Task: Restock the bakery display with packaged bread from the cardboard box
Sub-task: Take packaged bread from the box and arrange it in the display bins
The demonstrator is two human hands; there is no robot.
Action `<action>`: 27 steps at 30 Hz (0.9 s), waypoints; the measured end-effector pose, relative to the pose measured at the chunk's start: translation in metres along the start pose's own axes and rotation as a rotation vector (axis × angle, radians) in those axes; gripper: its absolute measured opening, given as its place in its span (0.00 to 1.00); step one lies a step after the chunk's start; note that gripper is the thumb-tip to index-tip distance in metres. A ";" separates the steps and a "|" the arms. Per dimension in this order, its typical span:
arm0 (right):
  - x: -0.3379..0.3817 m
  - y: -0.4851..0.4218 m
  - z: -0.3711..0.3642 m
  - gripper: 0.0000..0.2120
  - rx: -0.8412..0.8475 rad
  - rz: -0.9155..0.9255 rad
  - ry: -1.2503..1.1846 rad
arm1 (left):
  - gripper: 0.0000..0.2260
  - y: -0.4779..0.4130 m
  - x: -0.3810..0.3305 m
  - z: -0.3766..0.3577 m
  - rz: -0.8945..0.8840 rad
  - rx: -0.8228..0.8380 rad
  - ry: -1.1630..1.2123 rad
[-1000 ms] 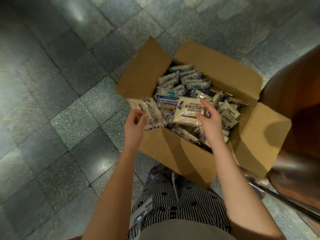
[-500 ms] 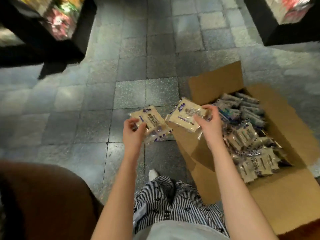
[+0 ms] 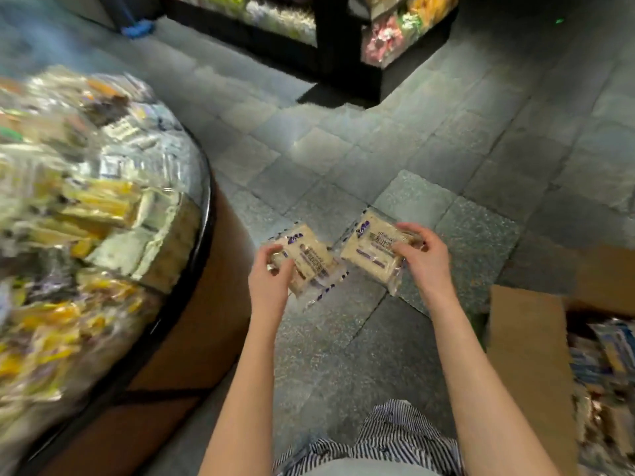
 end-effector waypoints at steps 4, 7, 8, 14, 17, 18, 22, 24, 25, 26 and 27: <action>0.002 0.014 -0.128 0.14 0.181 -0.011 0.007 | 0.02 0.038 0.034 0.131 -0.020 -0.255 -0.024; 0.002 0.036 -0.219 0.11 0.311 -0.033 -0.019 | 0.02 0.072 0.061 0.221 0.007 -0.393 -0.015; 0.004 0.044 -0.248 0.11 0.345 -0.036 -0.019 | 0.02 0.084 0.069 0.250 0.020 -0.437 -0.004; 0.020 0.091 -0.415 0.09 0.582 -0.002 0.019 | 0.07 0.170 0.127 0.396 0.148 -0.685 0.076; 0.022 0.116 -0.488 0.09 0.689 0.023 0.029 | 0.10 0.216 0.154 0.450 0.231 -0.807 0.130; 0.021 0.125 -0.510 0.09 0.732 0.025 0.042 | 0.10 0.232 0.161 0.466 0.253 -0.854 0.138; 0.017 0.170 -0.592 0.09 0.953 0.037 0.163 | 0.09 0.299 0.177 0.513 0.328 -1.057 0.126; 0.019 0.195 -0.633 0.09 1.083 0.060 0.245 | 0.09 0.329 0.187 0.534 0.344 -1.159 0.142; 0.020 0.208 -0.652 0.09 1.135 0.060 0.265 | 0.08 0.344 0.193 0.545 0.354 -1.206 0.158; 0.020 0.220 -0.670 0.08 1.172 0.056 0.274 | 0.08 0.358 0.200 0.554 0.371 -1.247 0.167; 0.021 0.232 -0.688 0.08 1.201 0.048 0.278 | 0.08 0.371 0.206 0.563 0.389 -1.282 0.169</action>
Point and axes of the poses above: each hand's wrist, its own y-axis away from the middle knuckle, its own z-axis out of the back of the hand, x = y × z, the point moved 9 cm from there along -y, towards the middle knuckle, and after that the axes turned 13 degrees about x, right-handed, at the moved point
